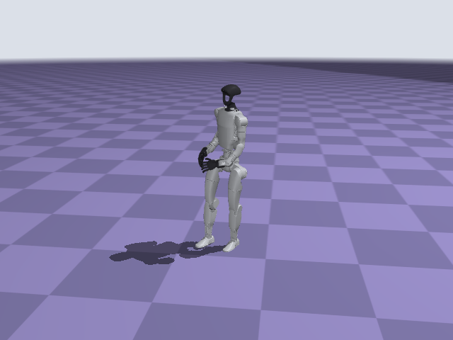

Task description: Walk run

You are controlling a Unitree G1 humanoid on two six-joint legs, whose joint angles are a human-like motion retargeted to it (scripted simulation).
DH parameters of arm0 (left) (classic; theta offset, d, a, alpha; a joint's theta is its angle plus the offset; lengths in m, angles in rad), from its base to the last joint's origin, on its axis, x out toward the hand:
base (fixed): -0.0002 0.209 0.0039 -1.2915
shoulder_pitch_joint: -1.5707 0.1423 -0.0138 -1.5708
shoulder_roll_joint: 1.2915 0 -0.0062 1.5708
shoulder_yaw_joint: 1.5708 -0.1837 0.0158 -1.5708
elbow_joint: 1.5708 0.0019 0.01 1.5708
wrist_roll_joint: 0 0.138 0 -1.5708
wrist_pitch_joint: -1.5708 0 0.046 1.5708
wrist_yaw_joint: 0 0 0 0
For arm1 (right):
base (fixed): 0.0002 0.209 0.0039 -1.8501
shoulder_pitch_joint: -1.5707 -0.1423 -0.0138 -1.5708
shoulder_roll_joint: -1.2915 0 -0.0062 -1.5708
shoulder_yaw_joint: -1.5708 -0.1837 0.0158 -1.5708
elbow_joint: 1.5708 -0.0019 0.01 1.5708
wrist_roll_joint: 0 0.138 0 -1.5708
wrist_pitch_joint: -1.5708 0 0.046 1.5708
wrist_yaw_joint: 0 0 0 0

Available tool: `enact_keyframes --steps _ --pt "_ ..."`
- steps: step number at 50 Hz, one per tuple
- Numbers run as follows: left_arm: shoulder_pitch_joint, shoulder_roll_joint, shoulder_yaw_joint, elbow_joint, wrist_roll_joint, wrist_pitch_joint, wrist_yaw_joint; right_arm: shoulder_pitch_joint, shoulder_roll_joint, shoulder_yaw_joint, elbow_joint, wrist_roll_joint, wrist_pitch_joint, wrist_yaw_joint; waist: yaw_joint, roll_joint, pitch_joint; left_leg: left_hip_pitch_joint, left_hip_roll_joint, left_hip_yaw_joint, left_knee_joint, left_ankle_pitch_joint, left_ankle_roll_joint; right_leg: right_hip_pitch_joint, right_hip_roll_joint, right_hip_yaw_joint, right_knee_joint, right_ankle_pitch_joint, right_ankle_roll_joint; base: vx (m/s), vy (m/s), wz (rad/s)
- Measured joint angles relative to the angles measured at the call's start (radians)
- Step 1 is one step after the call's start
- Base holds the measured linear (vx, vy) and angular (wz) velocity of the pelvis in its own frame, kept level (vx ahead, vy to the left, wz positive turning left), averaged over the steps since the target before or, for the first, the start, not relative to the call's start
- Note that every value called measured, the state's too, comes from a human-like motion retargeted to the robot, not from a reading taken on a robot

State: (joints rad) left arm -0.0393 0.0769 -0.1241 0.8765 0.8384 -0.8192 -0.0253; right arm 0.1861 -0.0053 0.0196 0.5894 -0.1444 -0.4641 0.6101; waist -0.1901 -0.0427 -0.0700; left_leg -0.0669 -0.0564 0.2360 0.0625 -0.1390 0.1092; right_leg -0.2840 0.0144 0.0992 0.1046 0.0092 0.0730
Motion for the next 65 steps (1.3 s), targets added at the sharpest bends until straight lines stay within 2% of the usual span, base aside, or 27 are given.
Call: enact_keyframes --steps 3,5,11,12,13,15,17,18,21,23,24,25,28,30,33,37,40,42,43,44,47,53,57,59,60,63,65 --pt "-0.031 -0.022 0.051 0.039 0.069 0.01 -0.067 0.004 -0.002 -0.041 0.037 -0.041 -0.03 -0.021 -0.028 -0.007 0.011 0.052 -0.006 -0.014 -0.017 -0.02 -0.006 -0.026 -0.037 -0.051 -0.099 0.081 0.055 0.41 -0.14 0.27" --pt "-0.039 -0.032 0.099 0.046 0.094 0.035 -0.061 0.003 0.002 -0.073 0.067 -0.085 -0.037 -0.048 -0.036 -0.011 0.014 0.077 -0.005 -0.004 -0.02 -0.036 -0.011 -0.049 -0.047 -0.103 -0.131 0.109 0.048 0.33 -0.14 -0.24" --pt "-0.083 -0.073 0.244 0.12 0.0 0.097 0.136 -0.008 0.0 -0.191 0.221 -0.231 -0.062 -0.264 -0.031 -0.012 0.008 0.117 -0.009 0.044 0.011 -0.083 -0.042 -0.059 -0.073 -0.359 -0.108 0.144 0.026 0.49 -0.18 -0.36" --pt "-0.091 -0.074 0.262 0.134 -0.017 0.105 0.153 -0.005 -0.007 -0.213 0.257 -0.248 -0.067 -0.304 -0.034 -0.004 0.004 0.119 -0.005 0.045 0.023 -0.087 -0.05 -0.051 -0.067 -0.365 -0.101 0.15 -0.004 0.58 -0.16 0.01" --pt "-0.101 -0.072 0.279 0.148 -0.03 0.116 0.168 -0.006 -0.013 -0.238 0.302 -0.268 -0.076 -0.343 -0.04 0.012 -0.001 0.115 0.008 0.045 0.04 -0.091 -0.061 -0.047 -0.047 -0.342 -0.097 0.158 -0.08 0.59 -0.18 0.11" --pt "-0.117 -0.062 0.314 0.172 -0.037 0.131 0.2 -0.004 -0.025 -0.287 0.406 -0.304 -0.085 -0.414 -0.061 0.033 -0.009 0.11 0.028 0.038 0.087 -0.077 -0.092 -0.042 -0.023 -0.359 -0.119 0.181 -0.161 0.51 -0.17 0.27" --pt "-0.127 -0.048 0.355 0.205 -0.025 0.132 0.235 -0.007 -0.035 -0.329 0.542 -0.323 -0.078 -0.468 -0.079 0.04 -0.013 0.1 0.049 0.03 0.162 0.007 -0.144 -0.016 -0.011 -0.364 -0.114 0.13 -0.187 0.52 -0.29 0.24" --pt "-0.132 -0.047 0.369 0.223 -0.017 0.131 0.25 -0.014 -0.038 -0.354 0.609 -0.33 -0.073 -0.481 -0.078 0.041 -0.011 0.091 0.056 0.025 0.205 0.06 -0.173 -0.007 -0.018 -0.361 -0.108 0.116 -0.172 0.58 -0.35 0.11" --pt "-0.159 -0.059 0.405 0.28 -0.053 0.169 0.3 -0.049 -0.081 -0.435 0.842 -0.326 0.006 -0.431 -0.057 0.007 -0.007 -0.021 0.057 0.023 0.464 0.269 -0.308 0.016 -0.047 -0.318 -0.083 0.062 -0.16 0.44 -0.24 -0.33" --pt "-0.178 -0.049 0.431 0.294 -0.111 0.187 0.314 -0.055 -0.121 -0.436 0.936 -0.319 0.068 -0.378 -0.053 -0.029 -0.017 -0.129 0.038 0.044 0.659 0.331 -0.364 0.009 -0.071 -0.271 -0.079 0.051 -0.168 0.44 -0.16 -0.87" --pt "-0.186 -0.036 0.449 0.294 -0.126 0.193 0.322 -0.052 -0.131 -0.43 0.962 -0.326 0.081 -0.373 -0.051 -0.039 -0.016 -0.173 0.041 0.033 0.735 0.307 -0.367 0.013 -0.066 -0.249 -0.08 0.044 -0.172 0.33 -0.19 -1.01" --pt "-0.193 -0.02 0.469 0.292 -0.134 0.2 0.333 -0.047 -0.137 -0.424 0.981 -0.337 0.088 -0.375 -0.048 -0.045 -0.011 -0.211 0.052 0.011 0.805 0.259 -0.361 0.024 -0.051 -0.229 -0.081 0.036 -0.177 0.19 -0.2 -0.94" --pt "-0.218 -0.004 0.542 0.287 -0.125 0.266 0.414 -0.03 -0.132 -0.435 0.969 -0.4 0.094 -0.421 -0.051 -0.068 0.013 -0.3 0.08 -0.006 0.845 0.2 -0.277 0.04 -0.032 -0.179 -0.083 0.031 -0.185 0.23 -0.17 -1.02" --pt "-0.236 0.013 0.593 0.289 -0.156 0.304 0.461 -0.023 -0.121 -0.434 0.941 -0.431 0.088 -0.447 -0.034 -0.084 0.027 -0.355 0.1 -0.004 0.793 0.161 -0.219 0.048 -0.009 -0.112 -0.085 0.031 -0.187 0.27 -0.14 -1.77" --pt "-0.25 0.052 0.673 0.284 -0.222 0.342 0.503 -0.019 -0.109 -0.42 0.898 -0.442 0.067 -0.459 -0.005 -0.096 0.044 -0.393 0.087 -0.09 0.582 0.135 -0.163 0.059 0.028 -0.041 -0.087 0.032 -0.186 0.28 -0.03 -2.25" --pt "-0.269 0.133 0.805 0.287 -0.28 0.393 0.546 -0.046 -0.095 -0.389 0.85 -0.435 0.069 -0.431 0.038 -0.101 0.083 -0.382 0.047 -0.369 0.257 0.173 -0.137 0.084 0.101 0.084 -0.09 0.027 -0.188 0.13 0.02 -2.5" --pt "-0.269 0.202 0.92 0.307 -0.292 0.434 0.589 -0.066 -0.084 -0.355 0.807 -0.432 0.065 -0.409 0.049 -0.118 0.109 -0.358 0.02 -0.586 0.123 0.296 -0.146 0.102 0.138 0.177 -0.087 0.023 -0.179 0.24 0.08 -2.3" --pt "-0.258 0.241 0.982 0.322 -0.317 0.449 0.595 -0.077 -0.08 -0.337 0.773 -0.437 0.057 -0.398 0.047 -0.142 0.104 -0.361 0.024 -0.495 0.162 0.197 -0.117 0.092 0.133 0.234 -0.085 0.023 -0.161 0.2 0.2 -2.13" --pt "-0.25 0.258 1.011 0.328 -0.327 0.45 0.589 -0.081 -0.077 -0.331 0.755 -0.443 0.055 -0.395 0.046 -0.143 0.104 -0.372 0.101 -0.33 0.163 0.184 -0.114 0.087 0.141 0.256 -0.084 0.023 -0.151 0.17 0.26 -1.77" --pt "-0.242 0.271 1.034 0.333 -0.33 0.449 0.581 -0.08 -0.072 -0.332 0.737 -0.449 0.053 -0.396 0.033 -0.14 0.102 -0.369 0.133 -0.269 0.154 0.169 -0.11 0.08 0.141 0.252 -0.087 0.021 -0.14 0.06 0.24 -1.27" --pt "-0.225 0.304 1.098 0.349 -0.322 0.447 0.568 -0.066 -0.052 -0.336 0.697 -0.455 0.033 -0.425 -0.021 -0.135 0.091 -0.372 0.12 -0.307 0.144 0.129 -0.09 0.049 0.124 0.229 -0.095 0.014 -0.102 -0.05 0.15 -0.69" --pt "-0.216 0.316 1.22 0.374 -0.335 0.399 0.559 -0.006 -0.036 -0.298 0.713 -0.439 -0.019 -0.481 0.03 -0.2 0.069 -0.364 0.133 -0.156 0.119 0.102 -0.066 0.016 0.069 0.247 -0.109 0.016 -0.008 0.08 0.14 -1.32" --pt "-0.185 0.307 1.278 0.38 -0.323 0.408 0.641 0.001 -0.063 -0.277 0.742 -0.478 -0.006 -0.482 0.041 -0.213 0.06 -0.353 0.143 -0.074 0.106 0.089 -0.053 0.003 0.042 0.201 -0.113 0.002 0.017 0.01 0.14 -1.09" --pt "-0.173 0.3 1.303 0.381 -0.312 0.406 0.678 0.002 -0.072 -0.275 0.743 -0.497 -0.002 -0.491 0.037 -0.217 0.055 -0.355 0.143 -0.058 0.108 0.08 -0.043 -0.008 0.018 0.129 -0.103 -0.003 0.021 0.02 0.07 -0.81" --pt "-0.168 0.298 1.313 0.382 -0.304 0.401 0.689 0.003 -0.074 -0.276 0.741 -0.506 -0.002 -0.498 0.035 -0.221 0.052 -0.358 0.142 -0.047 0.112 0.074 -0.038 -0.015 -0.007 0.051 -0.095 -0.009 0.036 0.03 0.02 -0.84" --pt "-0.153 0.295 1.336 0.387 -0.302 0.4 0.738 0.007 -0.074 -0.278 0.73 -0.508 -0.003 -0.526 0.048 -0.234 0.039 -0.364 0.151 0.003 0.124 0.054 -0.024 -0.016 -0.078 -0.181 -0.06 0.011 0.031 0.0 -0.01 -1.01" --pt "-0.139 0.289 1.348 0.386 -0.306 0.394 0.78 0.011 -0.075 -0.282 0.72 -0.505 -0.005 -0.539 0.058 -0.239 0.03 -0.362 0.155 0.029 0.129 0.047 -0.016 -0.011 -0.091 -0.181 -0.039 0.022 0.035 -0.04 0.0 -1.02"
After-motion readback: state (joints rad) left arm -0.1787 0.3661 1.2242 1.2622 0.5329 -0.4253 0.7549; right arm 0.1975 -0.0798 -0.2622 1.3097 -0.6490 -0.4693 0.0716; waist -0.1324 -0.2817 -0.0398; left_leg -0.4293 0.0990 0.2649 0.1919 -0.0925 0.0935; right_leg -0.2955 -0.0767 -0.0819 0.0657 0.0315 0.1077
